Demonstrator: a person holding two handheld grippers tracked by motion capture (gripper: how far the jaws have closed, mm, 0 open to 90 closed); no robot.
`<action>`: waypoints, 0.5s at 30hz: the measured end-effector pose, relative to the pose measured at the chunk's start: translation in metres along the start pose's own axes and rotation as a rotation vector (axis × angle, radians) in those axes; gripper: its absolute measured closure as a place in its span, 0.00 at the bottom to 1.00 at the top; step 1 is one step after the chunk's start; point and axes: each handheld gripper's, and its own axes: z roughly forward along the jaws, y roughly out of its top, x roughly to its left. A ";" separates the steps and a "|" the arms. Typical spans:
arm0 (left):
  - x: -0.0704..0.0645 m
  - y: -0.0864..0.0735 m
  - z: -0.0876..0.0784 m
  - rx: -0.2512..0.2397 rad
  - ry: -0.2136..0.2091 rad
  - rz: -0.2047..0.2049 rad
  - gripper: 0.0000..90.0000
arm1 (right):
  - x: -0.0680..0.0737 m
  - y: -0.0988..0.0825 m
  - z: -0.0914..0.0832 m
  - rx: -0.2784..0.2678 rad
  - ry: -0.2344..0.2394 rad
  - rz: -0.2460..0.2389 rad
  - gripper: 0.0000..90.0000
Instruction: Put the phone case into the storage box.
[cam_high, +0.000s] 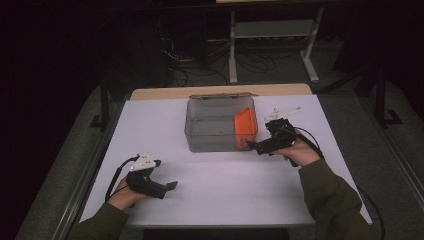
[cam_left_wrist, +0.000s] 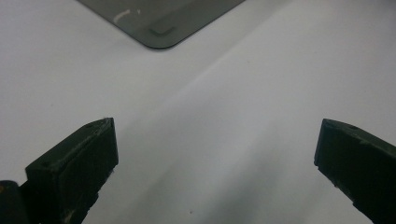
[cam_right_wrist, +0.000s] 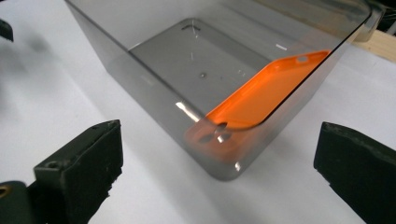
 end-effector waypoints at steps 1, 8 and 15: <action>0.000 0.000 0.000 0.001 0.001 0.000 0.00 | 0.001 -0.002 0.000 -0.001 -0.002 -0.001 0.01; 0.000 0.000 0.000 0.001 -0.004 0.003 0.00 | 0.007 -0.017 0.001 0.005 -0.008 -0.003 0.01; -0.001 0.000 0.000 0.001 -0.001 0.008 0.00 | 0.015 -0.031 0.001 -0.013 -0.009 -0.013 0.01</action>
